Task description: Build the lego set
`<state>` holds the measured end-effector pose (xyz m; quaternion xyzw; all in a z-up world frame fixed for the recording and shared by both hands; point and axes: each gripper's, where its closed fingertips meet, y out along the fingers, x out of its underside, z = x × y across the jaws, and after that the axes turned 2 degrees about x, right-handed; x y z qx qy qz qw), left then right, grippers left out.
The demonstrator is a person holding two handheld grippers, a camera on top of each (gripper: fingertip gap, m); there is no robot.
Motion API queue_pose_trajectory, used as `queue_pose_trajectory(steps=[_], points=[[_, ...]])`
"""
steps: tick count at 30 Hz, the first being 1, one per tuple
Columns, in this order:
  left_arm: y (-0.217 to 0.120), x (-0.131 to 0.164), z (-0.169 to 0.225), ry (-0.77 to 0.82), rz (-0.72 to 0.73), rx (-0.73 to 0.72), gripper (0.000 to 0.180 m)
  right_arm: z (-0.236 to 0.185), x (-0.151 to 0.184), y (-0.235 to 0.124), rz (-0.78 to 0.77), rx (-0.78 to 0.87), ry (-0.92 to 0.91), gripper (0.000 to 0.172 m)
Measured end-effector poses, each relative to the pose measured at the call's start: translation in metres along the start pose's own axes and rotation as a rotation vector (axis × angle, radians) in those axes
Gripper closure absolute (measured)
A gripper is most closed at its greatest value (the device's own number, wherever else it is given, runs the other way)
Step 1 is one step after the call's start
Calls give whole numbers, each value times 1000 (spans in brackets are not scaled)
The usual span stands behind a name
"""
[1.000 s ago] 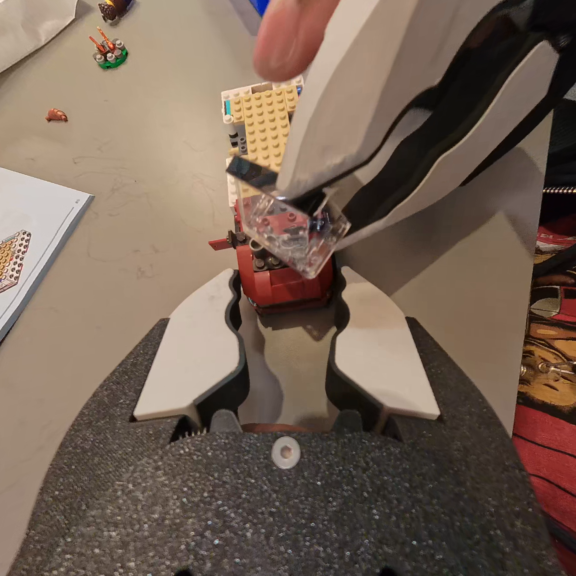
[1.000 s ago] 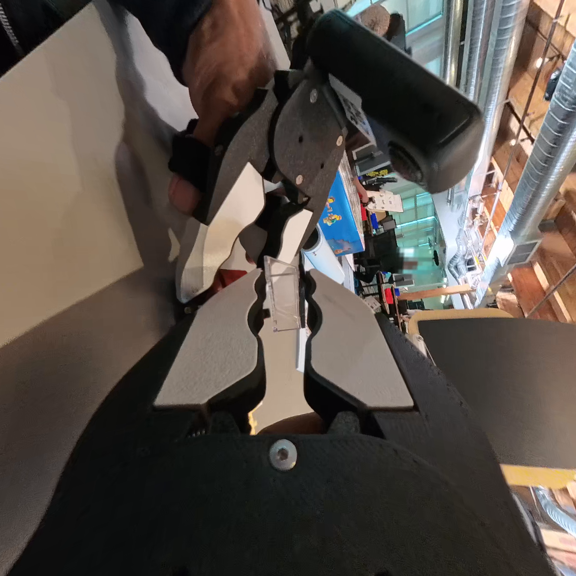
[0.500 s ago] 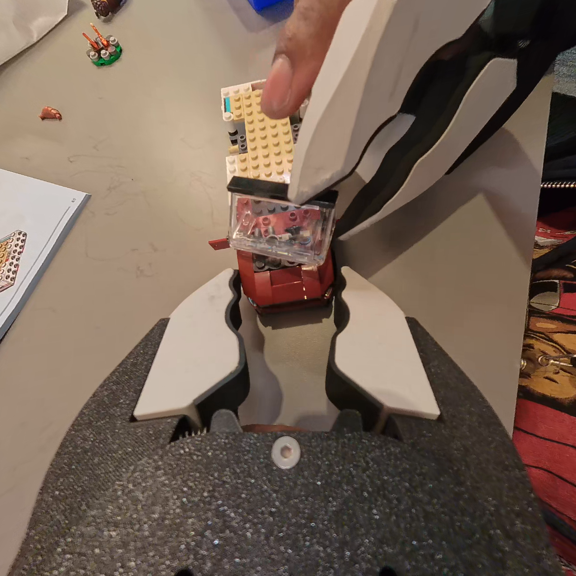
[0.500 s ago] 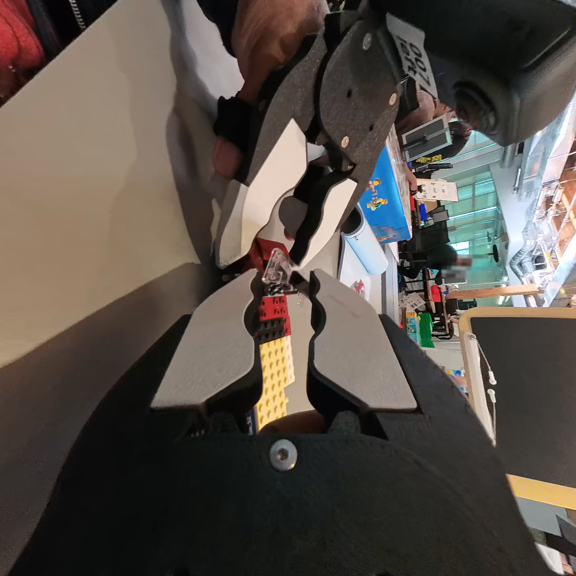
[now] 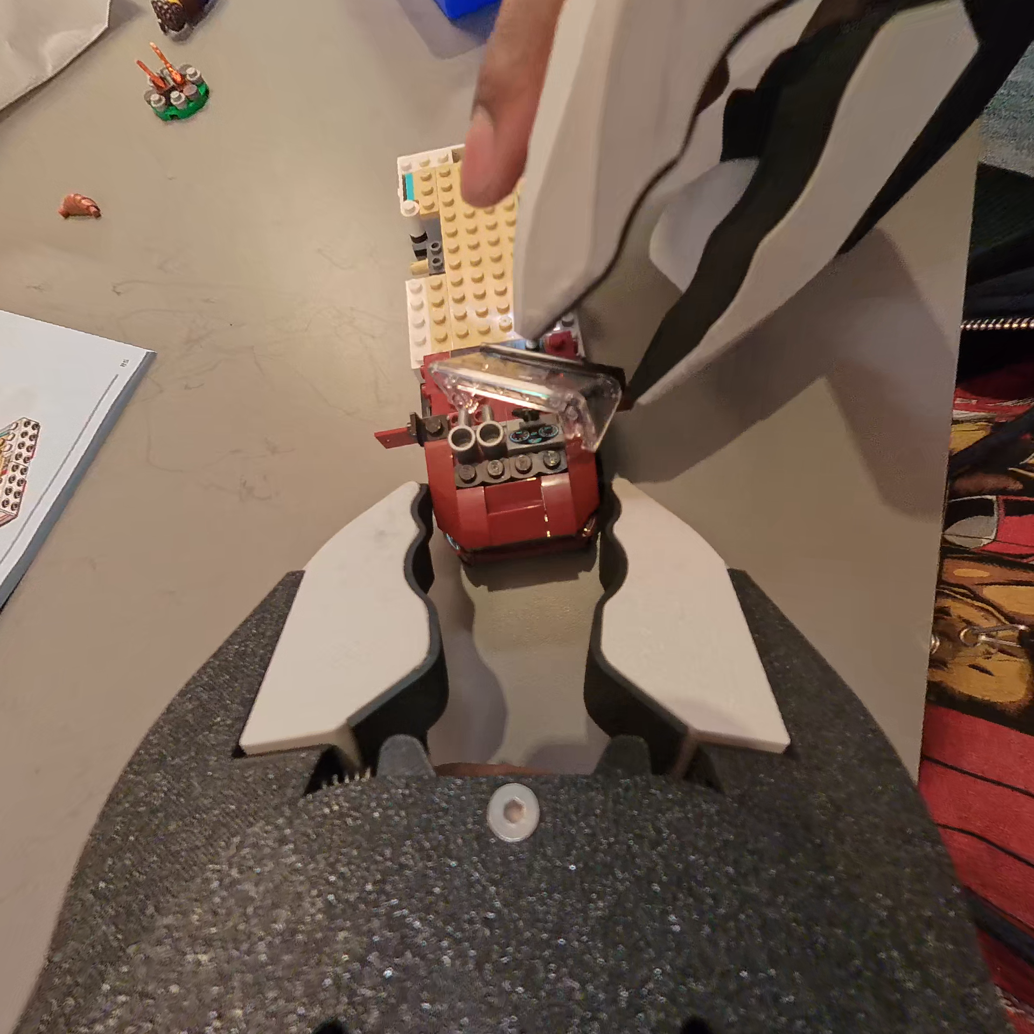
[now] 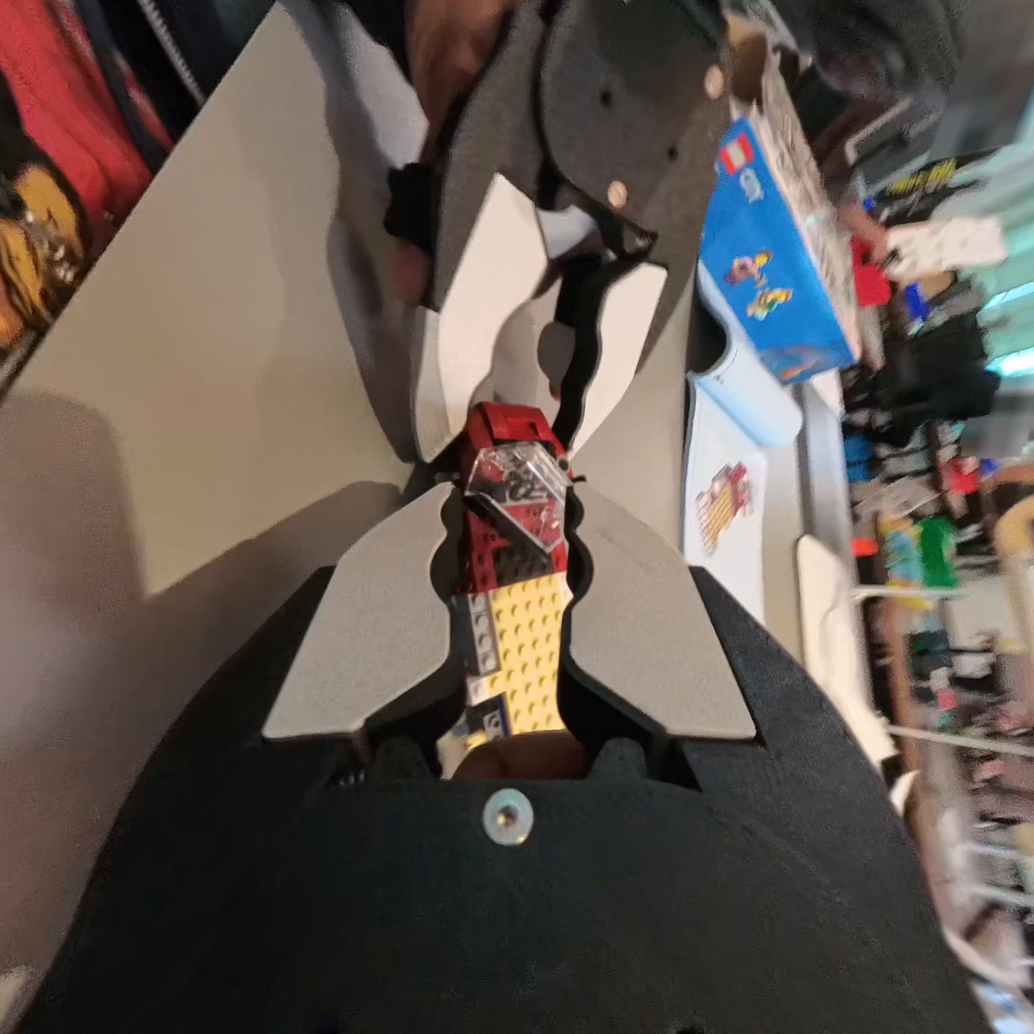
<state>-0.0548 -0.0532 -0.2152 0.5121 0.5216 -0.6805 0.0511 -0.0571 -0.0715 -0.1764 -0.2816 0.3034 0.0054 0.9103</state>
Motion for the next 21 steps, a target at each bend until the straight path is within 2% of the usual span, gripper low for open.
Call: queue_pose_trajectory(steps=[5, 9, 12, 17, 21], points=[[-2, 0, -1, 2, 6, 3, 123, 9, 1, -7, 20, -47, 474, 120], [-3, 0, -3, 9, 15, 11, 123, 3, -3, -7, 51, -121, 692, 111], [-4, 0, -4, 8, 21, 19, 123, 3, 10, 2, -6, -103, 743, 105], [-11, -6, -4, 19, 48, 27, 123, 1, 6, 10, 15, -106, 727, 103], [-21, -17, -5, 22, 110, 42, 123, 13, -3, 8, 71, -81, 711, 117]])
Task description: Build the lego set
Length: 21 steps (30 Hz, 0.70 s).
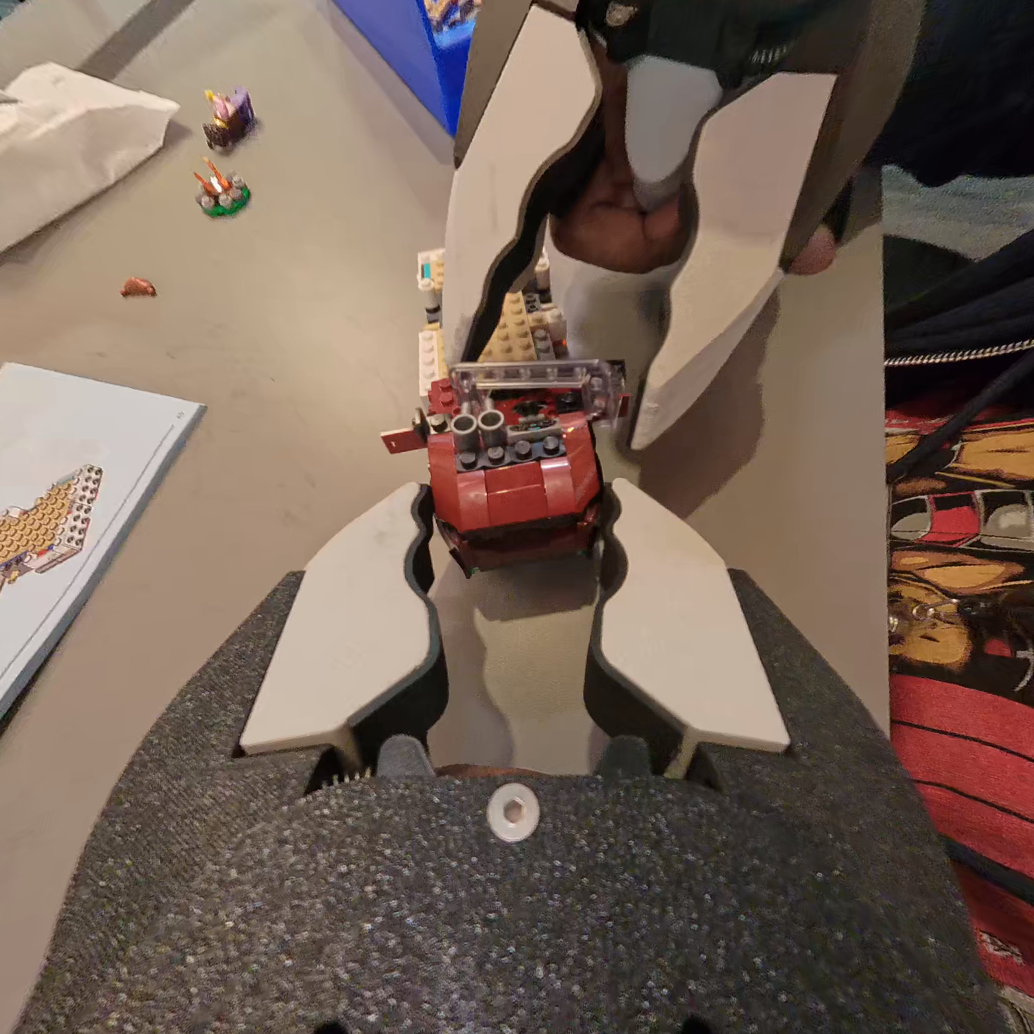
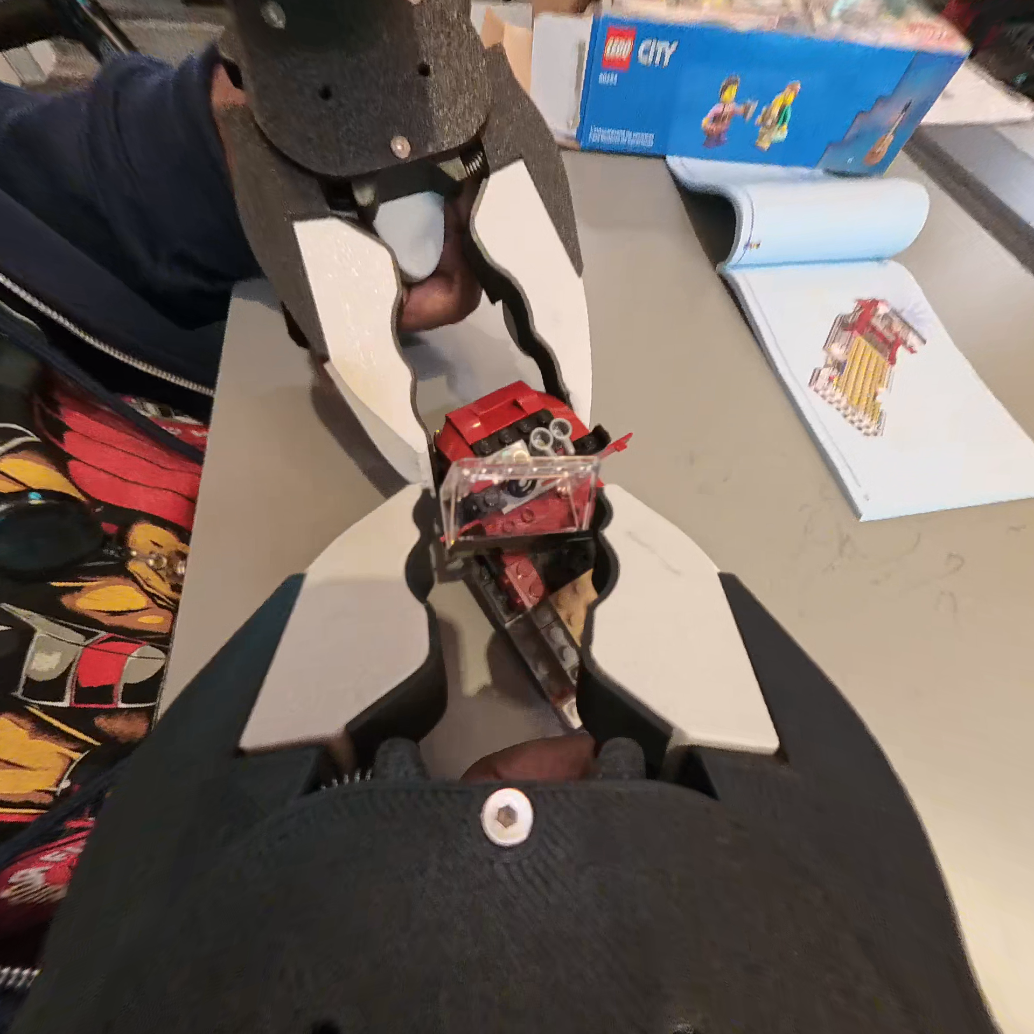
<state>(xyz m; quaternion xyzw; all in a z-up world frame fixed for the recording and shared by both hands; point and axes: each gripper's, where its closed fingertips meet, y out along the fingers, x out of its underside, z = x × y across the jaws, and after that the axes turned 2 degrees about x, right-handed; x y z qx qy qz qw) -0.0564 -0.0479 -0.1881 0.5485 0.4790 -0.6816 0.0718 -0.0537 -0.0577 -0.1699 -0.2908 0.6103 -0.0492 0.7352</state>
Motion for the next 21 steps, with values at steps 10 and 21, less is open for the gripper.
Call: queue_pose_trajectory(steps=[10, 21], points=[[-10, -10, -2, -2, 79, 14, 123, 4, -17, -9, -37, -17, -213, 121], [-11, -11, 0, 10, 89, 12, 123, 4, -20, -10, -387, -109, -547, 121]])
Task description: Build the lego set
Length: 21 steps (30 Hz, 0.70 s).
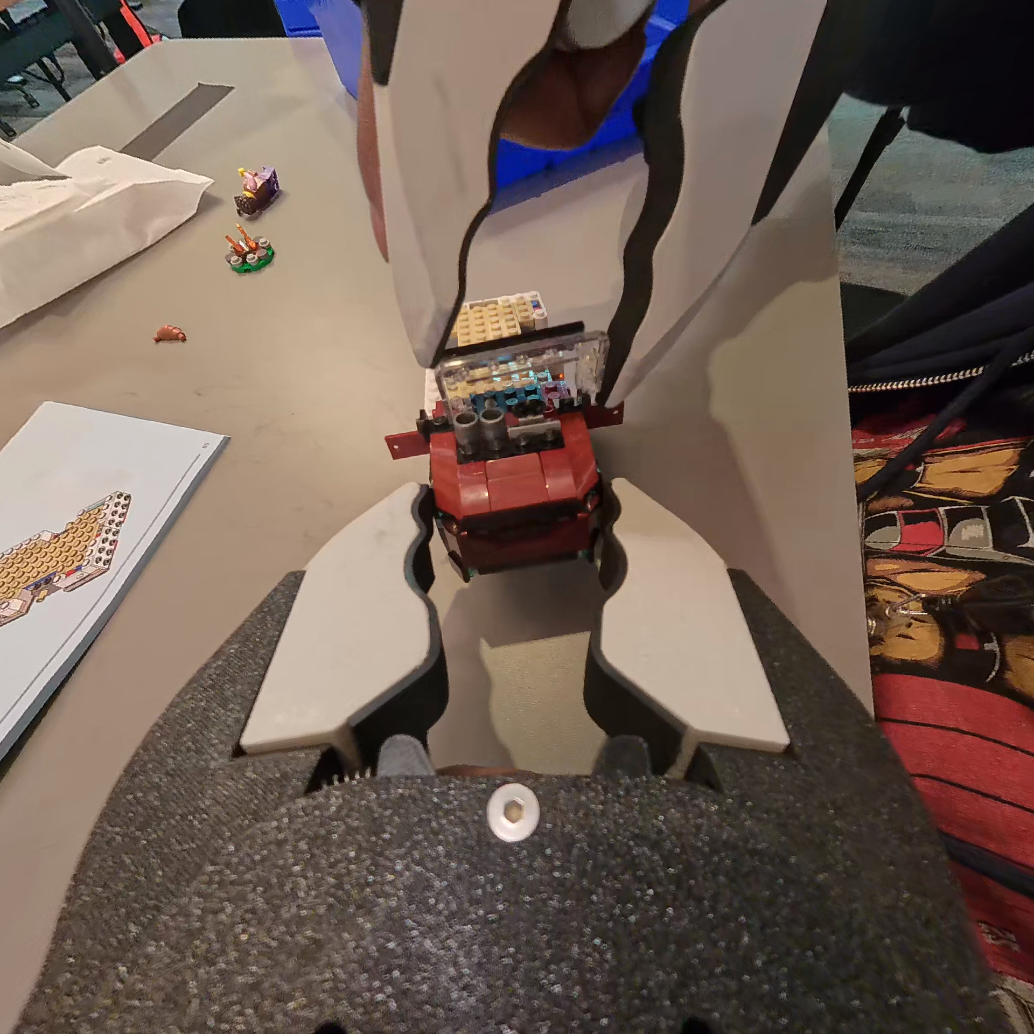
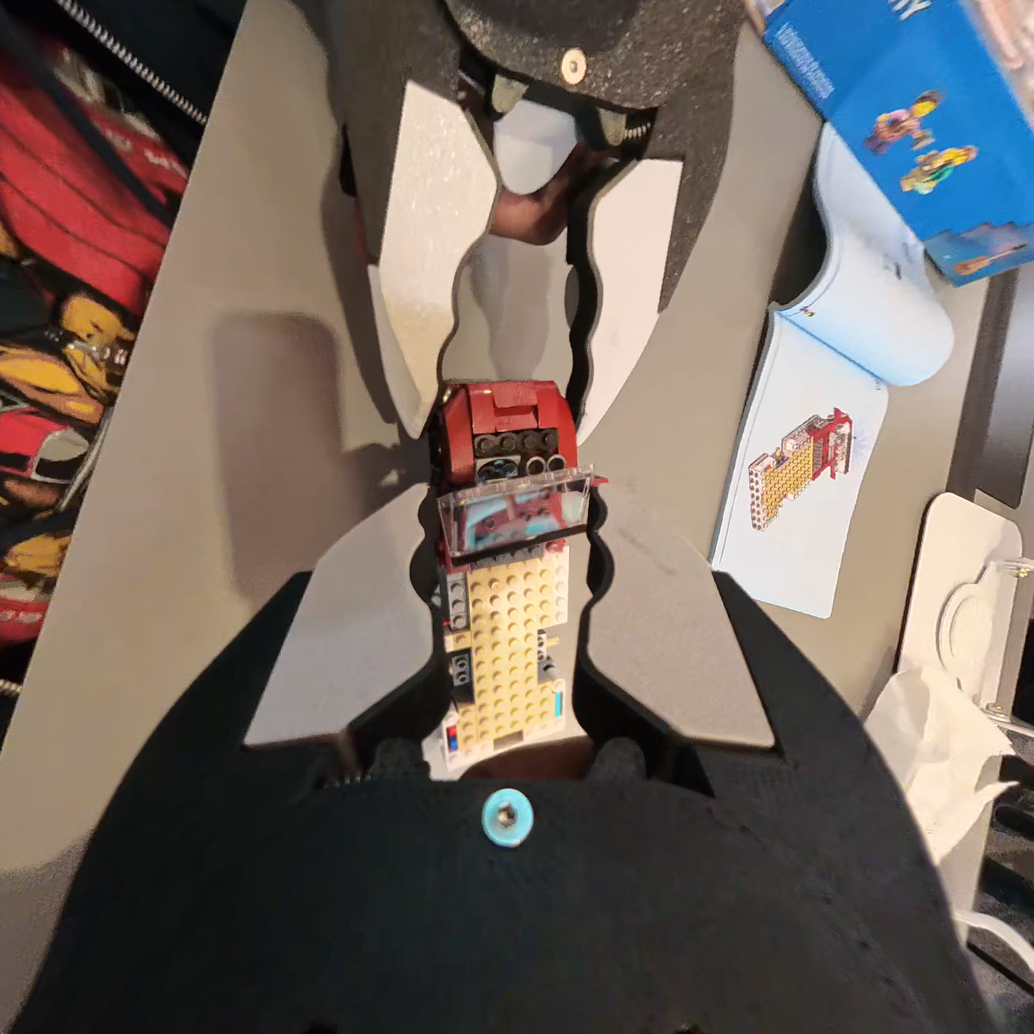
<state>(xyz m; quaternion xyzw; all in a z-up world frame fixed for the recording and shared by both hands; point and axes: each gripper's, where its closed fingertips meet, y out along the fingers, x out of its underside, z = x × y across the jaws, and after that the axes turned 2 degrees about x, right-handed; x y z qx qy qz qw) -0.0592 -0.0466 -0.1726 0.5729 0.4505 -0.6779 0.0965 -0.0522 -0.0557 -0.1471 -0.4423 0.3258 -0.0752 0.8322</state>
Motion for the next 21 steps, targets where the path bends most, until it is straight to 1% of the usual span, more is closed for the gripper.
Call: queue_pose_trajectory(steps=[3, 9, 11, 12, 13, 15, 21], points=[[0, 0, 0, -6, 11, 3, 123, 1, 3, -1, -43, -45, -21, 121], [-1, 2, 0, -8, 21, 6, 123, 8, 7, -1, -97, -67, -12, 121], [-2, 2, 1, -7, 21, 8, 123, 9, 6, 2, -114, -66, -22, 123], [-2, 3, 1, -5, 19, 9, 123, 8, 6, 4, -123, -72, -30, 128], [-2, 2, 1, -6, 24, 9, 123, 7, 3, 5, -118, -81, -33, 133], [-2, 3, 1, -6, 19, 9, 123, 5, -2, 6, -103, -97, -28, 136], [-1, 7, 1, -7, 15, 11, 123, 2, -1, 8, -81, -112, 2, 136]])
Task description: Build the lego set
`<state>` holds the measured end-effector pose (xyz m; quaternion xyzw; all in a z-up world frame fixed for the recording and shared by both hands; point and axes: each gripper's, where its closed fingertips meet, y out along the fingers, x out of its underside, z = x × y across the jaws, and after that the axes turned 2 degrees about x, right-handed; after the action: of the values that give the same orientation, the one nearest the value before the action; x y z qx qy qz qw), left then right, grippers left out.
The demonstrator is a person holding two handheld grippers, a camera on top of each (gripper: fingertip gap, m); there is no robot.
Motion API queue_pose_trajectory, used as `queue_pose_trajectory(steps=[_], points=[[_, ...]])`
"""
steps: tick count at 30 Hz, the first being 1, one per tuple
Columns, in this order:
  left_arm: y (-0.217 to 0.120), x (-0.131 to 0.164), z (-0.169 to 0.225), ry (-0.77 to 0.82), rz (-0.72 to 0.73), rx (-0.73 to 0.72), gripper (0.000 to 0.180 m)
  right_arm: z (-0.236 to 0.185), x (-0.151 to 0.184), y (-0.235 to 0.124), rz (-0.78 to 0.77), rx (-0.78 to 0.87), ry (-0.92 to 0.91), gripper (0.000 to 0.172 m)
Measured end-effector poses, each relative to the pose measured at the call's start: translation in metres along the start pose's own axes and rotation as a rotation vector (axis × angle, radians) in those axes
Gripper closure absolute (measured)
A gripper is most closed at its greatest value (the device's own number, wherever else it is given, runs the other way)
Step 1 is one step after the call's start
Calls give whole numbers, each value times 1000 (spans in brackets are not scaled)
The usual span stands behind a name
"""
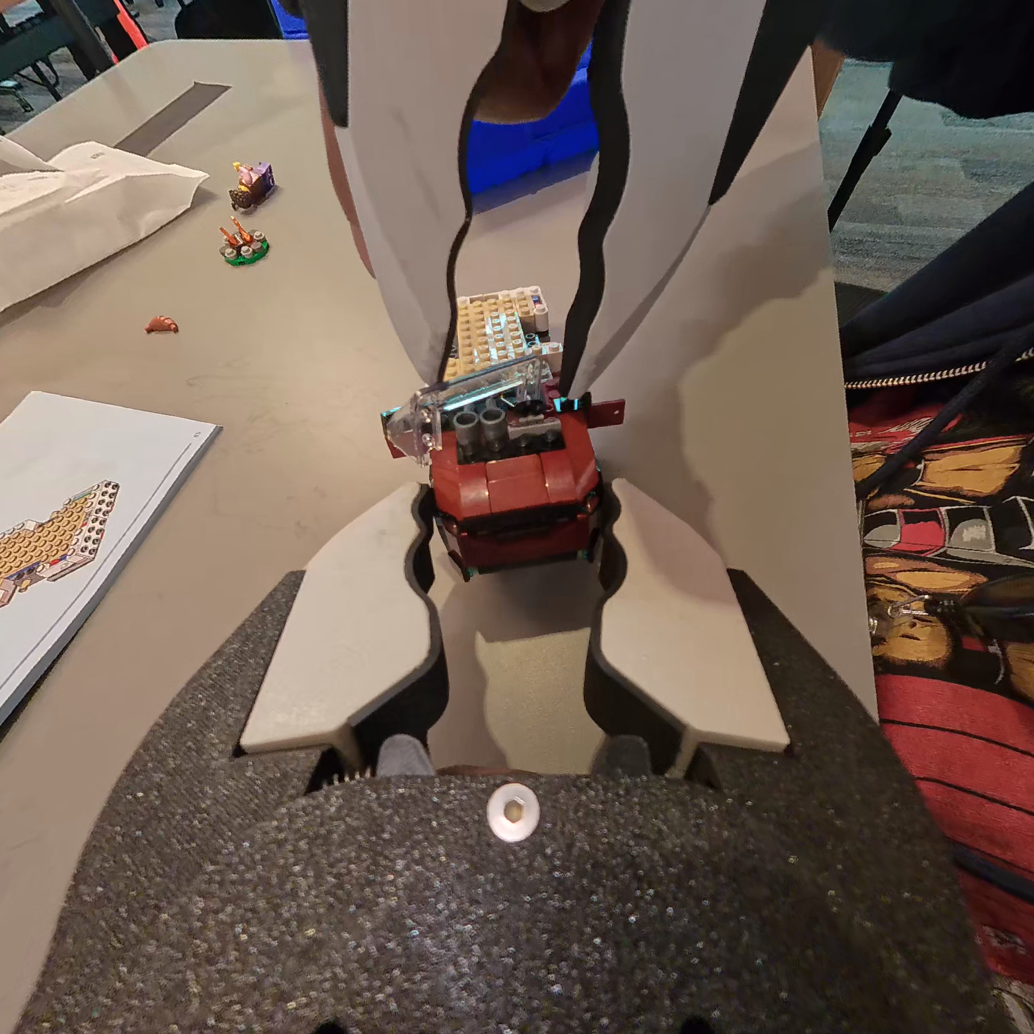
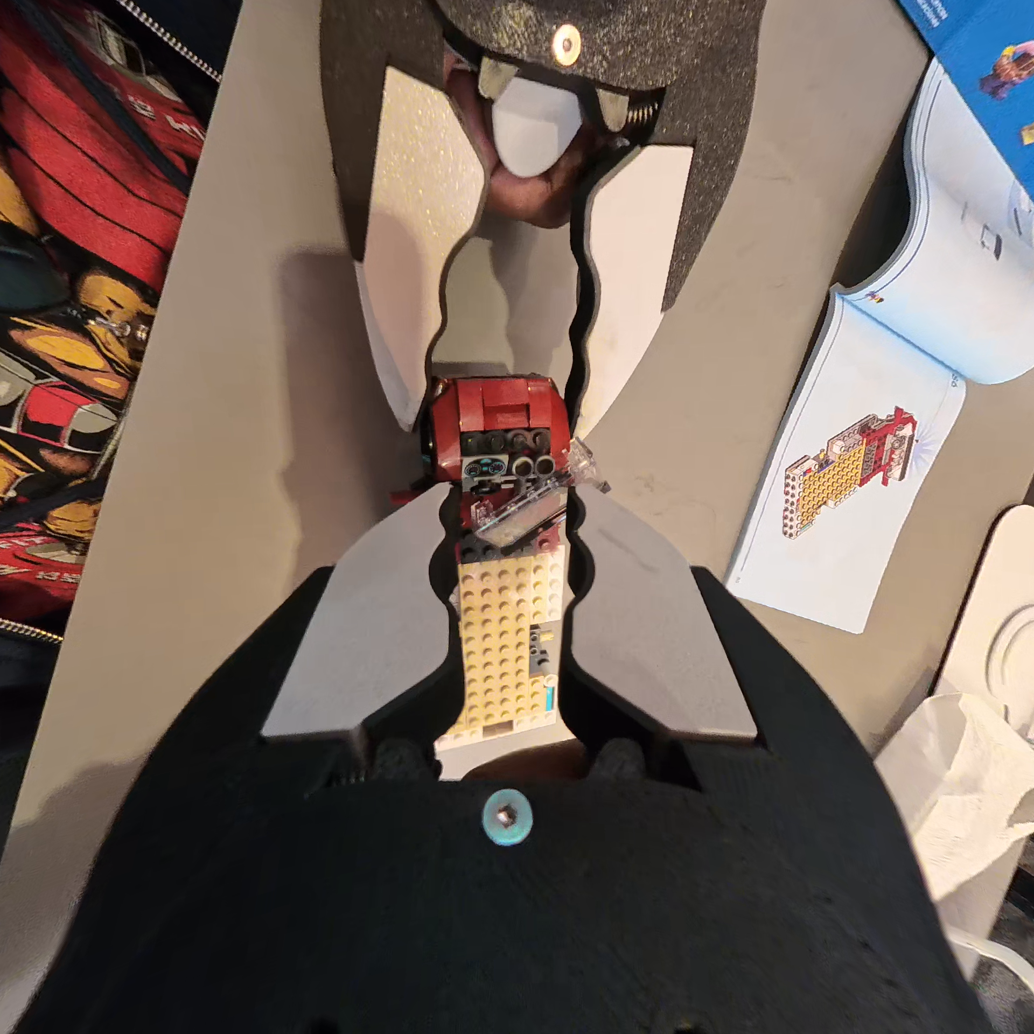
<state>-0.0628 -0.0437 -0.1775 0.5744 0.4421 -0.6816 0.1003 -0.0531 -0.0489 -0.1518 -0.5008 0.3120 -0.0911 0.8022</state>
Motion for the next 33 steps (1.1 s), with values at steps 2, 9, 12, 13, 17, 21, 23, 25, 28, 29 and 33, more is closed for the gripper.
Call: queue_pose_trajectory(steps=[2, 9, 12, 13, 17, 21, 23, 25, 28, 29, 33], points=[[0, 1, 0, 2, -3, 1, 123, 0, 1, 0, 27, 4, 8, 136], [1, 3, -3, -9, -2, -4, 123, -1, 18, -4, 160, 40, 86, 122], [2, 5, -4, -8, -6, -3, 123, -2, 36, 0, 141, 51, 128, 111], [2, 5, -4, 0, -7, -2, 123, -4, 42, 3, 117, 50, 122, 104], [4, 4, 0, 28, -1, 20, 123, -11, 54, 19, 13, 12, 68, 93], [6, 2, 4, 54, 2, 28, 123, -17, 60, 36, -81, -53, 29, 90], [6, 3, 4, 48, 2, 31, 123, -21, 64, 42, -120, -80, 21, 90], [6, 2, 3, 40, 7, 34, 123, -20, 64, 47, -127, -73, 22, 93], [5, 3, 1, 32, 8, 35, 123, -17, 61, 48, -101, -44, 32, 94], [5, 2, 1, 34, 10, 32, 123, -16, 61, 48, -93, -33, 31, 94], [5, 3, 0, 27, 8, 25, 123, -15, 61, 47, -73, -1, 39, 95]])
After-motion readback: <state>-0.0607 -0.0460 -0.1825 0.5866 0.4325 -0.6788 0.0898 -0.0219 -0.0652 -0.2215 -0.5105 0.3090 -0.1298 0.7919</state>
